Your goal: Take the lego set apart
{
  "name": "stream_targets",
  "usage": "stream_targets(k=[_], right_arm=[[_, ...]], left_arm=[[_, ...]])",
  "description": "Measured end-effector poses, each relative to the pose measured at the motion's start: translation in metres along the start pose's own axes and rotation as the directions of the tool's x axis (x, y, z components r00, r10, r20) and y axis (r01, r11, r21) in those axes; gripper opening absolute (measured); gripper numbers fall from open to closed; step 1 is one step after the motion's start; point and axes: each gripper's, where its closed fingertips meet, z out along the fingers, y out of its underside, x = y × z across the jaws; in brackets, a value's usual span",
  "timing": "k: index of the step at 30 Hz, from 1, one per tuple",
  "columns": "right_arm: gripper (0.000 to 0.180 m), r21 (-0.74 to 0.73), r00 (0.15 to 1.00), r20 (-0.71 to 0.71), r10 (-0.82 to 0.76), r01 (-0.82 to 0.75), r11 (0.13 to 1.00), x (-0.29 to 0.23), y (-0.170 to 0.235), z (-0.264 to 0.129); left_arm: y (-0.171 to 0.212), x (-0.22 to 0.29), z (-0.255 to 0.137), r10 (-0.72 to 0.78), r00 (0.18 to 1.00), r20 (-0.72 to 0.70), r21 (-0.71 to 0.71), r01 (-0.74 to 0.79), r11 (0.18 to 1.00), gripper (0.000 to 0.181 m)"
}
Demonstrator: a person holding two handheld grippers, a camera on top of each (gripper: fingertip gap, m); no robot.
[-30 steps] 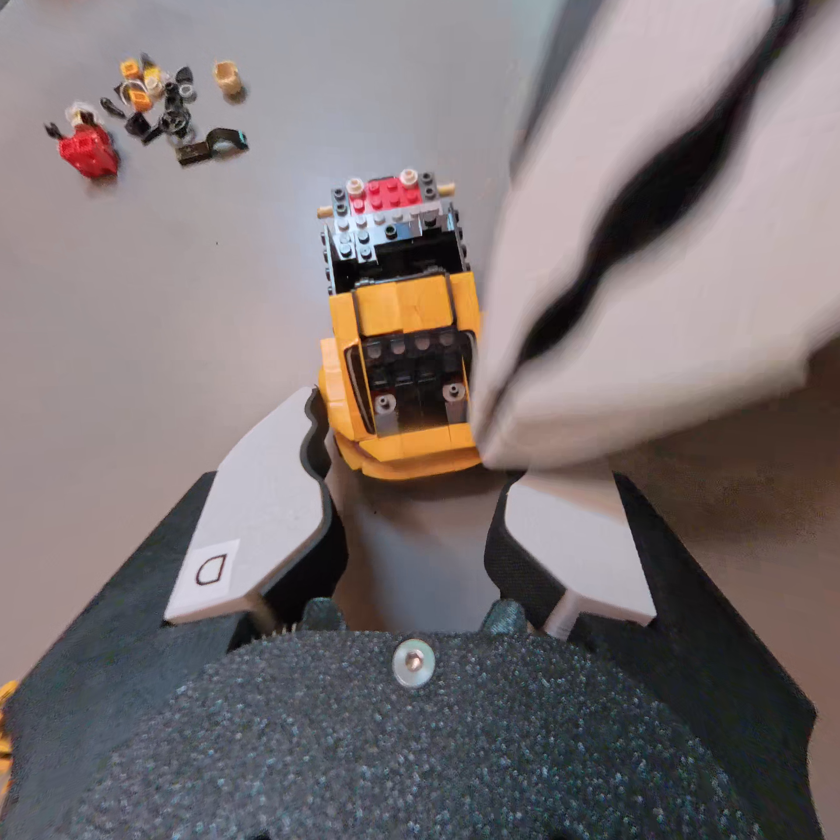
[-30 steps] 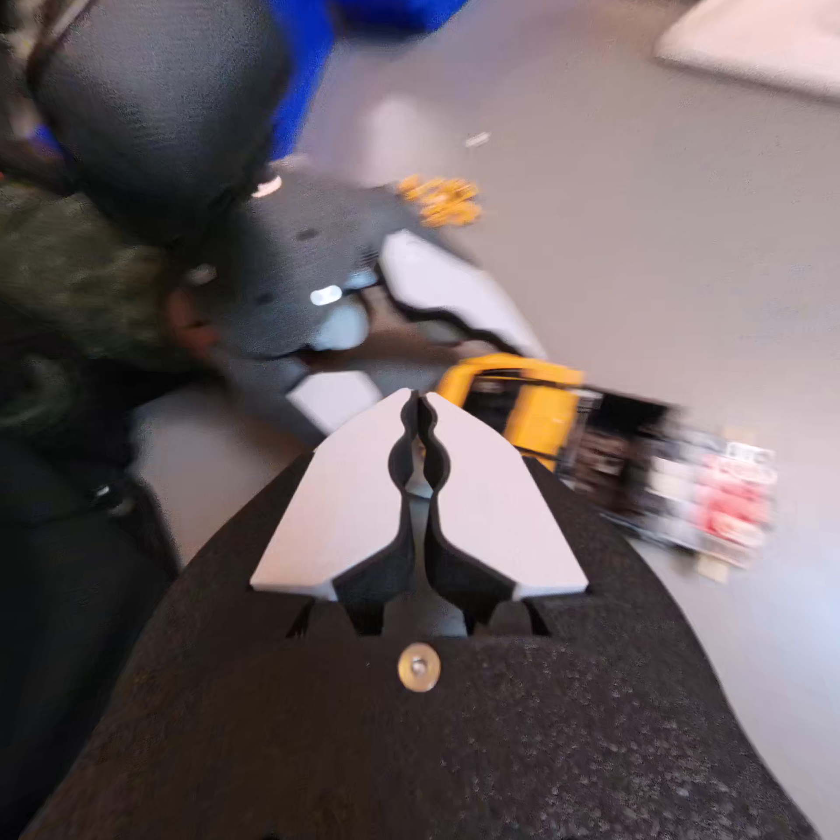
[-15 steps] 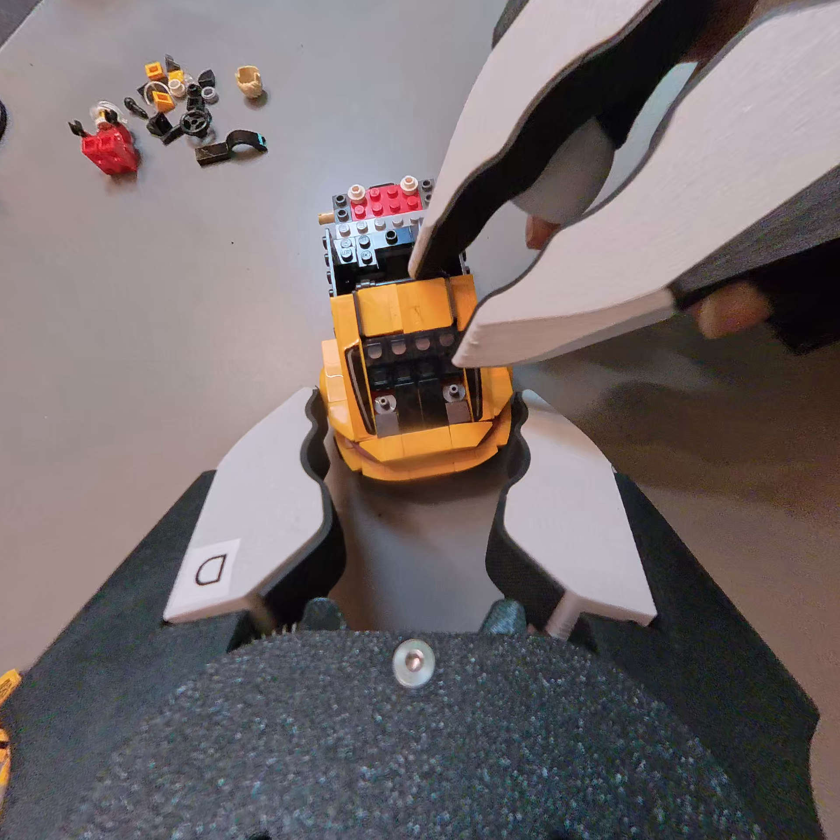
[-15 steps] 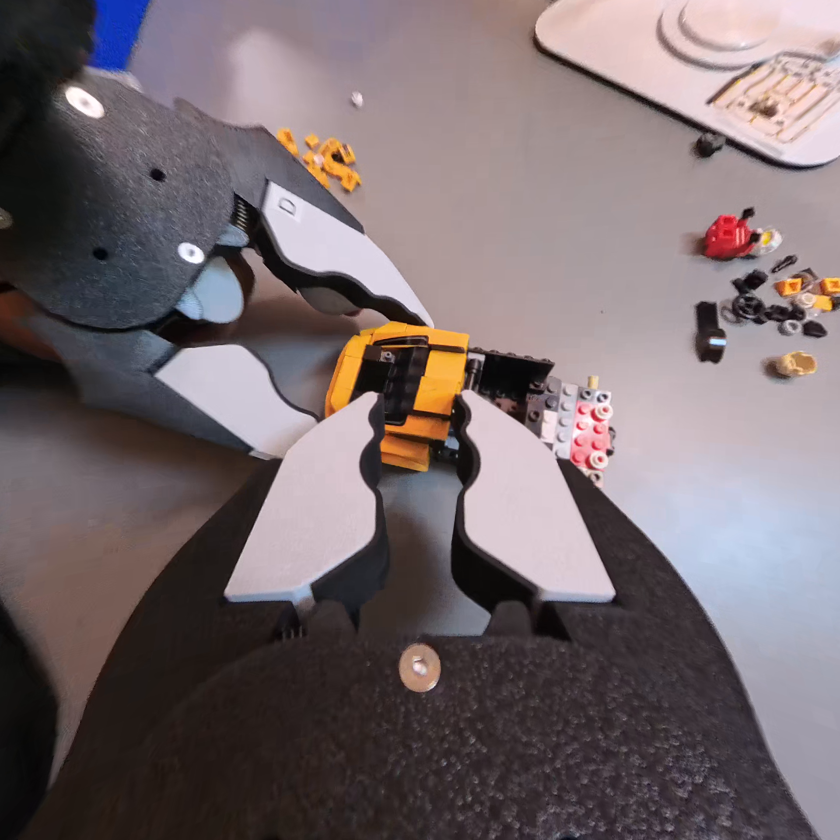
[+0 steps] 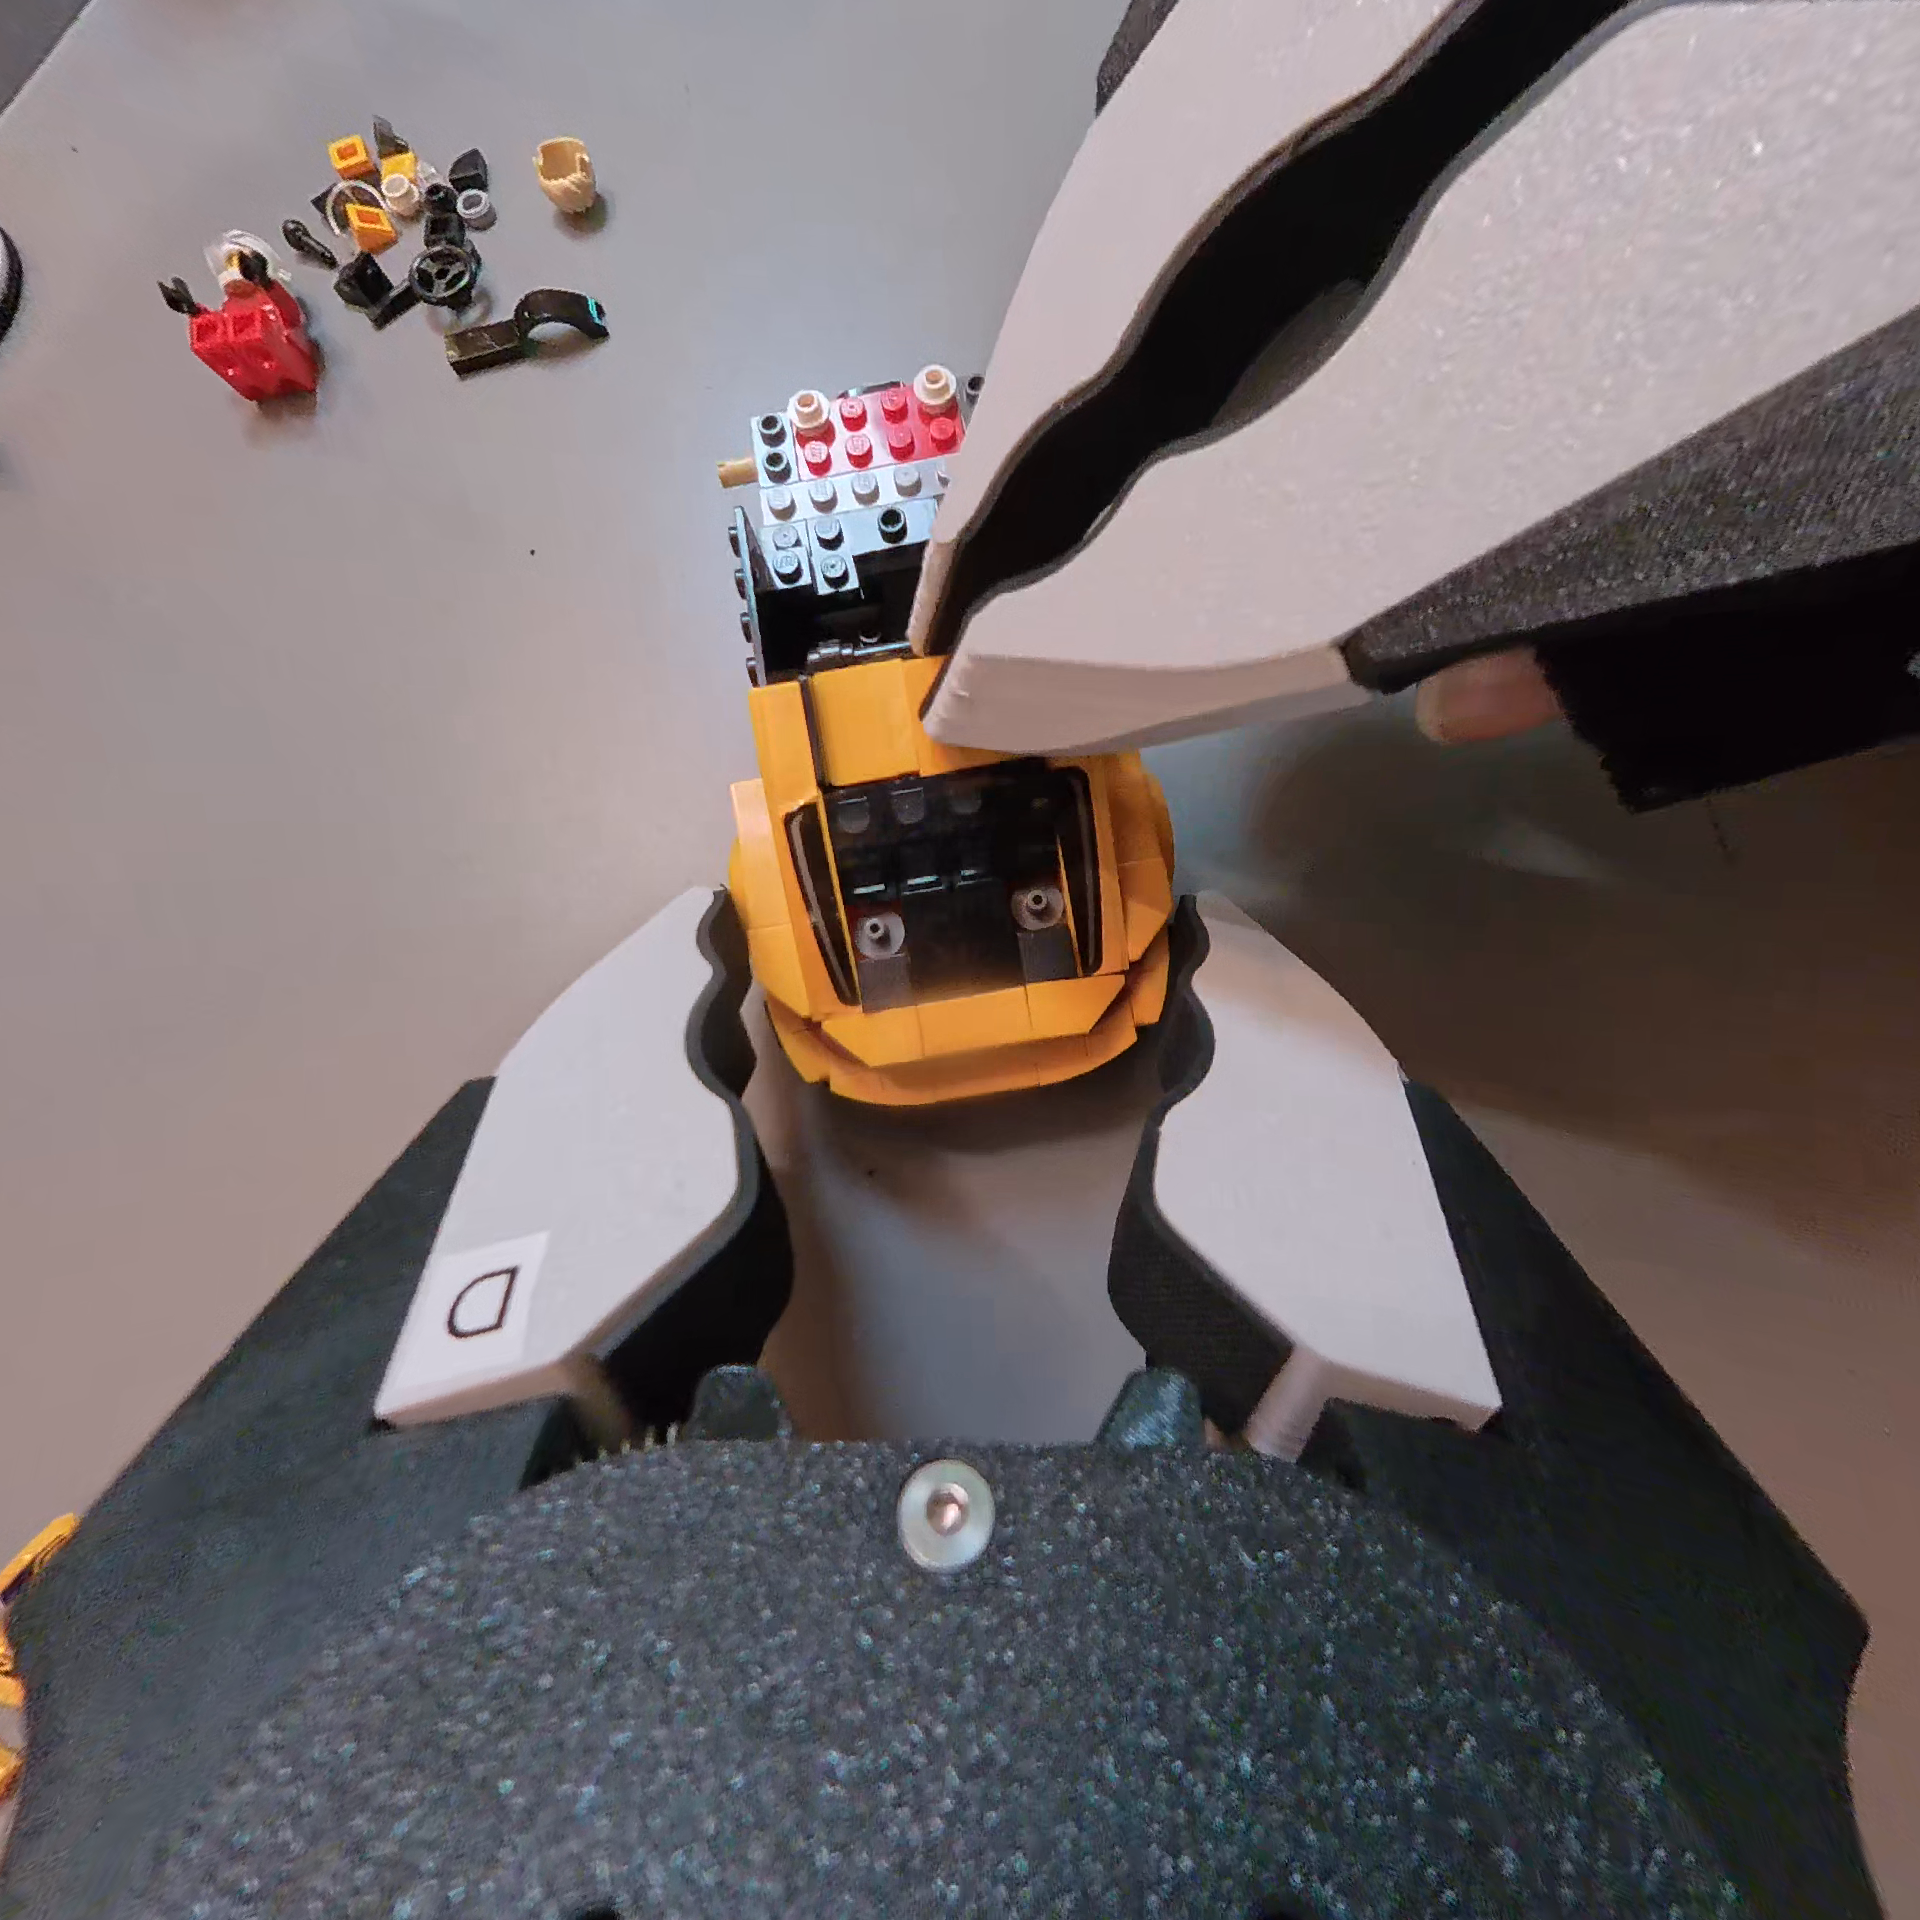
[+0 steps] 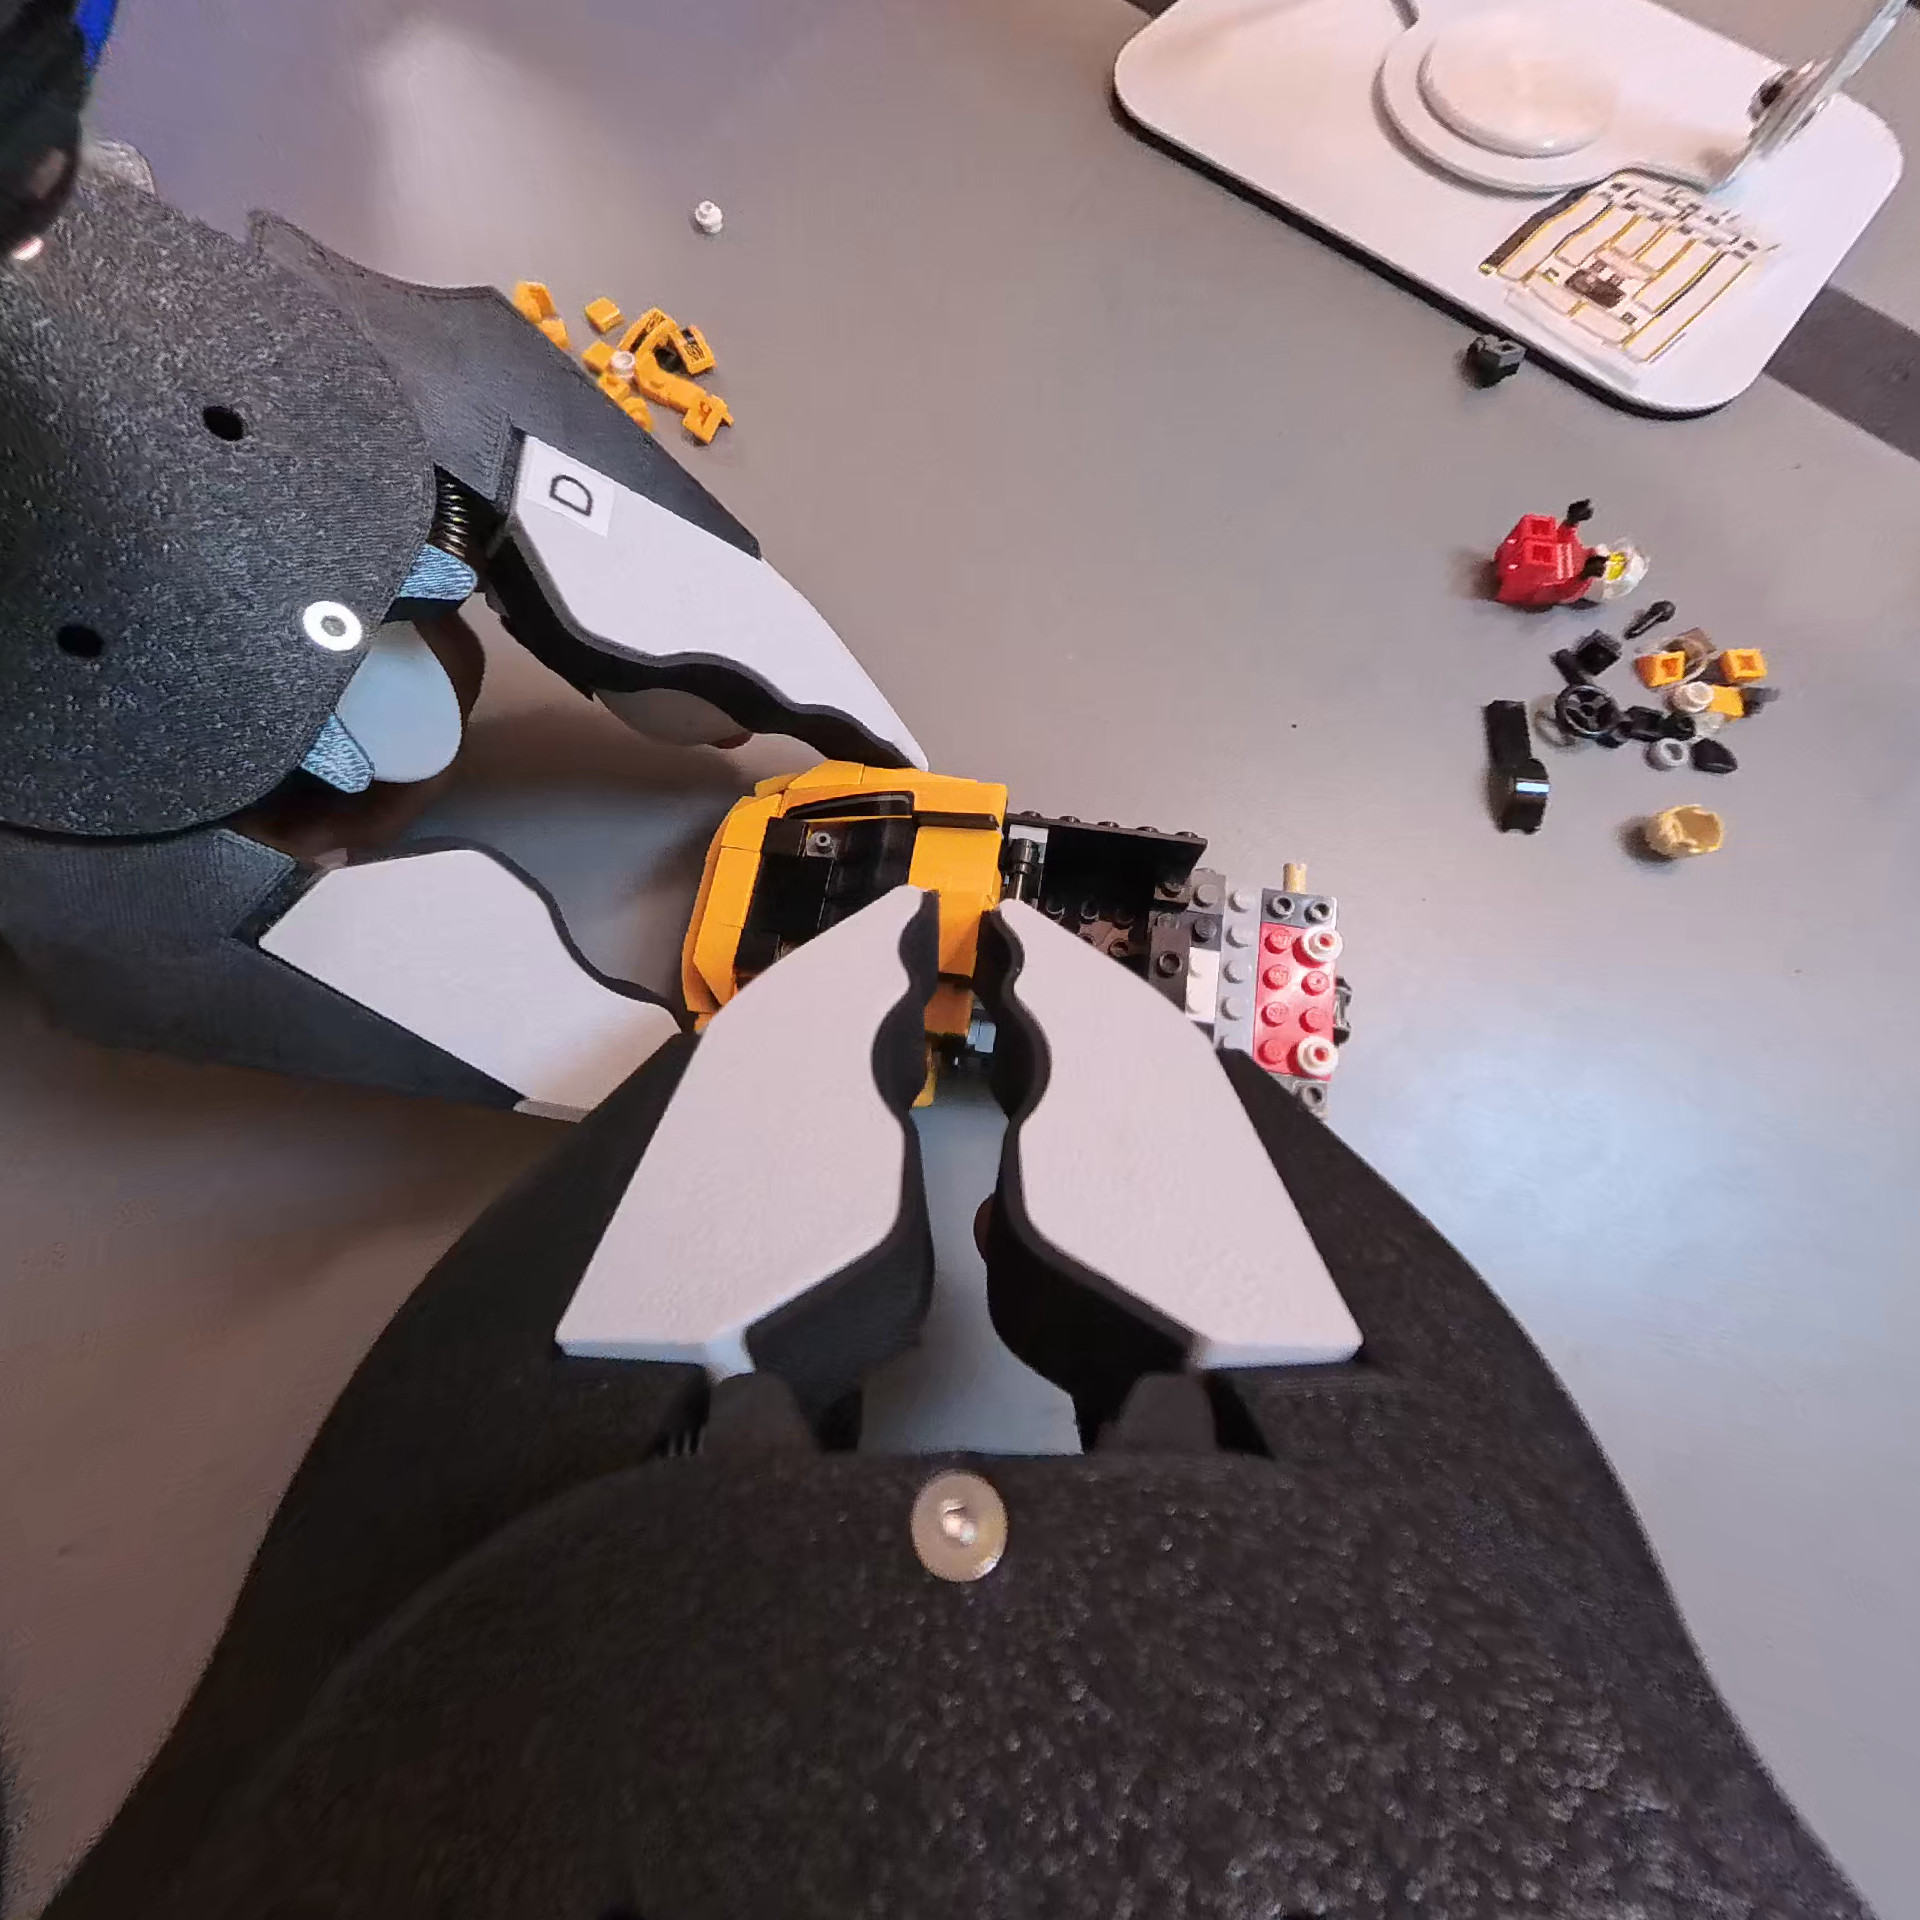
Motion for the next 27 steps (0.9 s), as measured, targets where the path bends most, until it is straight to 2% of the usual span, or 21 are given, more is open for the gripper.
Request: stream_targets(k=[4,7,8,9,10,13,15,17,22,27], right_arm=[[0.001,0.050,1.000,0.011,0.012,-0.013,0.999,0.001,-0.003,-0.005],[0.000,0.103,0.994,0.109,0.029,-0.040,0.994,-0.004,-0.011,-0.013],[0.000,0.106,0.956,0.290,0.048,-0.081,0.991,-0.031,-0.015,-0.017],[0.000,0.074,0.927,0.372,0.052,-0.086,0.994,-0.051,-0.012,-0.015],[0.000,0.117,0.948,0.319,0.004,-0.043,0.992,-0.048,-0.013,-0.011],[0.000,0.216,0.971,0.229,0.068,-0.119,0.969,-0.017,-0.028,-0.022],[0.000,0.163,0.987,0.153,0.047,-0.072,0.984,-0.004,-0.020,-0.020],[0.016,0.110,0.994,0.110,0.018,-0.031,0.993,0.004,-0.012,-0.016],[0.026,0.055,0.993,0.115,0.004,-0.011,0.998,0.003,-0.009,-0.003],[0.024,-0.019,0.970,0.228,0.080,-0.078,0.997,0.002,-0.006,0.007]], left_arm=[[0.000,0.001,-0.001,0.005,1.000,-0.011,-0.003,-0.005,1.000,0.078],[-0.003,0.000,-0.003,0.019,1.000,-0.005,0.016,-0.019,1.000,0.077],[-0.003,0.000,0.000,-0.008,1.000,-0.016,0.015,0.008,1.000,0.077],[-0.003,-0.001,0.002,-0.025,0.999,-0.035,0.007,0.025,1.000,0.077],[-0.001,-0.002,0.001,-0.013,1.000,-0.027,-0.004,0.012,1.000,0.077],[0.000,-0.003,-0.001,-0.029,0.999,-0.042,0.014,0.030,0.999,0.077],[0.000,-0.003,-0.001,-0.033,0.998,-0.045,0.020,0.034,0.999,0.078],[-0.001,-0.003,0.000,-0.019,0.999,-0.038,0.023,0.020,1.000,0.078],[-0.001,-0.001,-0.001,-0.005,0.999,-0.035,0.038,0.007,0.999,0.077],[-0.001,0.001,-0.002,0.016,0.999,-0.031,0.045,-0.014,0.999,0.078]])
